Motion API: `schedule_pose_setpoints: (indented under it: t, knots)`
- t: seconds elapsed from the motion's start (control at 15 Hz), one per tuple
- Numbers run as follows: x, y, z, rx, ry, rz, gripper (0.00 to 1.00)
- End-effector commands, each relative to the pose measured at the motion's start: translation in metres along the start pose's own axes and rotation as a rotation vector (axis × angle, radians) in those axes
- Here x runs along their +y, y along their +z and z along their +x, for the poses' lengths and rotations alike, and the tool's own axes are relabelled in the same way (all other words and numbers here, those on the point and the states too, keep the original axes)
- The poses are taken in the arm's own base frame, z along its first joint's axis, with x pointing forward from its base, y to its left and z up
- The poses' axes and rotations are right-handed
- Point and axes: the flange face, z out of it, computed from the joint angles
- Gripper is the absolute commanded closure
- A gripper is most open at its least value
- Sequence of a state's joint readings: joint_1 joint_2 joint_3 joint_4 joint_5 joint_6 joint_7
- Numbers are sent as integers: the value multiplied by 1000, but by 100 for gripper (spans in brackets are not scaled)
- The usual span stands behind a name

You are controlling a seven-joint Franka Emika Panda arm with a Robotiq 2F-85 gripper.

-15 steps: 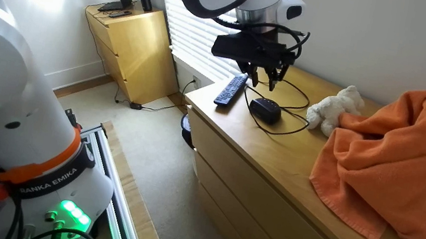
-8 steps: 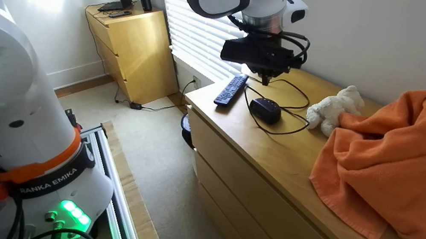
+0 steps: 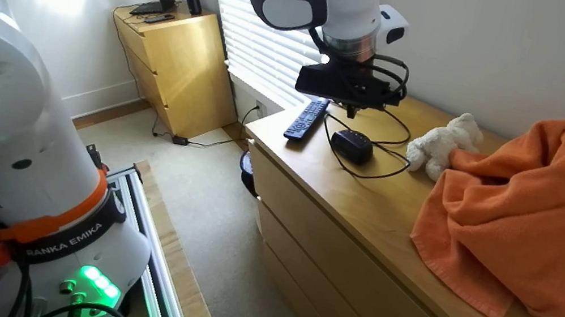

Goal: Press a button on the bedside alarm clock radio

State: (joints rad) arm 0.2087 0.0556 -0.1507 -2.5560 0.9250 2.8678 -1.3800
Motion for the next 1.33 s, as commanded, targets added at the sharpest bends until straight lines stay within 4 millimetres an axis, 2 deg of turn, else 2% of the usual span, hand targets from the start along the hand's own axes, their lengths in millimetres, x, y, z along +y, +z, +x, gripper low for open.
schedule_pose_setpoints:
  t: [0.0,1.27]
  knots:
    - [1,14,-5,3,-8,28,100]
    - [7,42,-11,22,122,46,100]
